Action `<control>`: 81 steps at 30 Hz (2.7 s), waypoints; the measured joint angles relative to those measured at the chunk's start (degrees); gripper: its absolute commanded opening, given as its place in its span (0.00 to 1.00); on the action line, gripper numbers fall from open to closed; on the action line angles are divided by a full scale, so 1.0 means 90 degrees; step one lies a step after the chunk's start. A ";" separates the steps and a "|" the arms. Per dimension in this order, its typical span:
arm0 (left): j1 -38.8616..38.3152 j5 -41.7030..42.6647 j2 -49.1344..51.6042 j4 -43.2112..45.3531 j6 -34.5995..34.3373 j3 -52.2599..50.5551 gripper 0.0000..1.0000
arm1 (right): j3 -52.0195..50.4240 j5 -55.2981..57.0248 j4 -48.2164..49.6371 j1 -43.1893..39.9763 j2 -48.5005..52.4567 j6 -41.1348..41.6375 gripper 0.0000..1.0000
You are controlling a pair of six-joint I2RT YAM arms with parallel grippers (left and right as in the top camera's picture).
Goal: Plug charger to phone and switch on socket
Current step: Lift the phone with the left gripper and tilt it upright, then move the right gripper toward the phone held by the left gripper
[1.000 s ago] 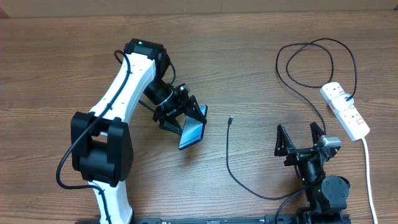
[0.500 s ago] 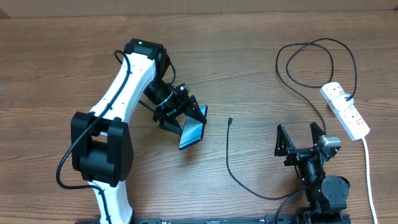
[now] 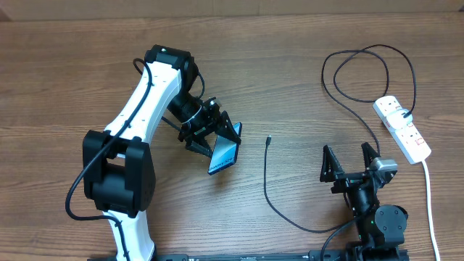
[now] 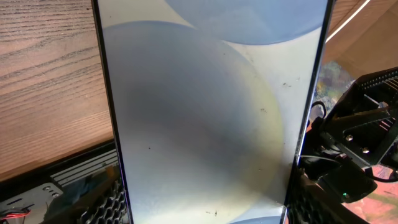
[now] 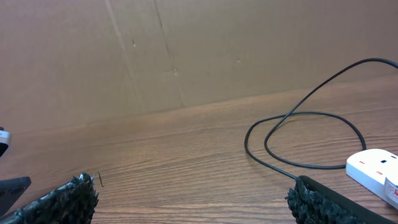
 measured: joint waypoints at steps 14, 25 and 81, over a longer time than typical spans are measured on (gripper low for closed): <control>0.0000 0.0114 0.0000 0.0000 0.0000 0.0000 0.48 | 0.0000 0.0000 0.0000 0.0002 0.0000 0.0000 1.00; 0.0000 0.0226 0.0000 0.0017 0.0000 0.0000 0.48 | 0.0000 0.0000 0.0000 0.0000 0.0000 0.0002 1.00; 0.1321 -0.0789 0.0002 0.1831 -0.1664 0.2127 0.46 | 0.0452 -0.3206 -0.0471 0.0002 0.0590 0.2725 1.00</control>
